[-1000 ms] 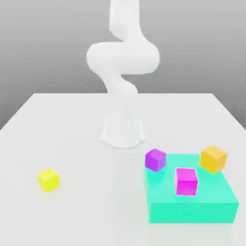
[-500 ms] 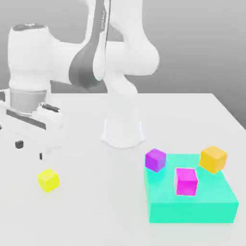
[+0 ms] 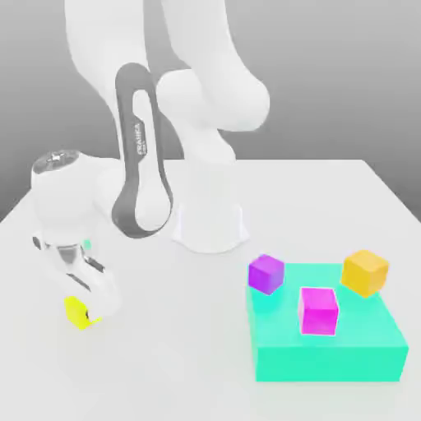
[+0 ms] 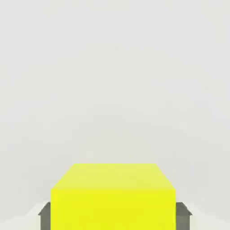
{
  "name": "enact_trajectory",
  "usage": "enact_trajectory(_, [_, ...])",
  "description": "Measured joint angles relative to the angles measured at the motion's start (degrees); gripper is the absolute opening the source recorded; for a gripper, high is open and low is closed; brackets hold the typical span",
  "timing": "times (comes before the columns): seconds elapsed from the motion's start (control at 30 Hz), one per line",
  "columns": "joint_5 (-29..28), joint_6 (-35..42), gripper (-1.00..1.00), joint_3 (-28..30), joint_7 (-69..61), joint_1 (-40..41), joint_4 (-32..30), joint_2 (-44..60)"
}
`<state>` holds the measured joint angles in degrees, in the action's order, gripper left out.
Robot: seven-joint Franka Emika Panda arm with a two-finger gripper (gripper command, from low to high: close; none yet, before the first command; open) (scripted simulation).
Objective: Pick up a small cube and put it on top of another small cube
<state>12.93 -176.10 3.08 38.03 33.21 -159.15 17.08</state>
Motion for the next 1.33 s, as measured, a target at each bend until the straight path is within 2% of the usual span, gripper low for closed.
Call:
enact_trajectory(0.13, [-1.7, 2.7, -1.00, 2.1, 1.4, -1.7, -0.7, -3.4])
enact_trajectory(0.27, [-8.5, 9.0, -1.00, 6.1, 6.4, -4.1, -2.4, -11.4])
enact_trajectory(0.33, [-11.0, 12.1, -1.00, 5.3, 10.6, -6.6, -2.7, -15.0])
enact_trajectory(0.57, [-9.8, 21.9, -1.00, -5.5, 31.9, -19.5, -0.6, -23.9])
enact_trajectory(1.0, [2.0, 38.3, -1.00, -32.9, 67.5, -43.6, 3.6, -36.8])
enact_trajectory(1.07, [1.8, 37.0, -1.00, -35.5, 70.7, -44.6, 3.4, -35.5])
enact_trajectory(1.23, [-1.8, 27.5, -1.00, -38.8, 74.5, -42.7, 1.6, -27.4])
enact_trajectory(1.27, [-2.2, 26.4, 1.00, -39.1, 74.9, -42.6, 1.4, -26.5])
enact_trajectory(1.33, [-2.2, 26.4, 1.00, -39.1, 74.9, -42.6, 1.4, -26.5])
